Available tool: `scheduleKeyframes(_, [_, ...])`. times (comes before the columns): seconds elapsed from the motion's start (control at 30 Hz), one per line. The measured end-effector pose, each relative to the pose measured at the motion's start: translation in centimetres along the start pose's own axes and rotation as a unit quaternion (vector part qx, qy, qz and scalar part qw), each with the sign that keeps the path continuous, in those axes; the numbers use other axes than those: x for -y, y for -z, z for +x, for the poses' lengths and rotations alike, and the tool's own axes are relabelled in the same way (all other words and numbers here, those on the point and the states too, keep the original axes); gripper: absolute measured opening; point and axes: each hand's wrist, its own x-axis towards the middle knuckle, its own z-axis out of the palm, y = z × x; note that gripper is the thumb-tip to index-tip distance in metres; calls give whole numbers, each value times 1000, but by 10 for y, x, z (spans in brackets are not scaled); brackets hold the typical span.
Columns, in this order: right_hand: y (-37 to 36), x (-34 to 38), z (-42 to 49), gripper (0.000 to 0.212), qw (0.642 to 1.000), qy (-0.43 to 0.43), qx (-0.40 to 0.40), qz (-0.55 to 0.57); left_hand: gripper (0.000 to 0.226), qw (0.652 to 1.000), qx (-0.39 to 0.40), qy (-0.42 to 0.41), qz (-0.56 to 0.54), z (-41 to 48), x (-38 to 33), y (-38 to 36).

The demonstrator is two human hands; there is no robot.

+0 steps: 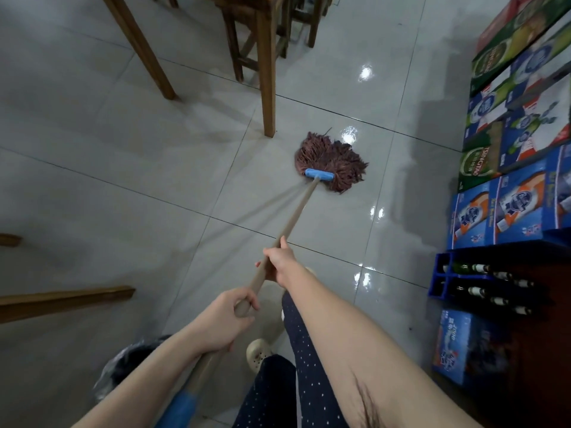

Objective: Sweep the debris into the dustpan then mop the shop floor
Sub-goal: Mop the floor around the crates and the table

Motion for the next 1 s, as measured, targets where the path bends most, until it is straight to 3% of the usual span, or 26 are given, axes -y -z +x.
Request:
scheduleKeyframes(0.2, [5, 43, 27, 78, 1000, -8, -4, 14, 16, 998, 24, 25, 60, 43, -25, 19])
scheduleKeyframes(0.7, [72, 266, 114, 74, 997, 41, -62, 23, 12, 995, 58, -23, 82, 239, -182, 68])
scheduleKeyframes(1.0, [55, 283, 119, 73, 996, 38, -80, -7, 20, 998, 59, -16, 34, 247, -176, 90])
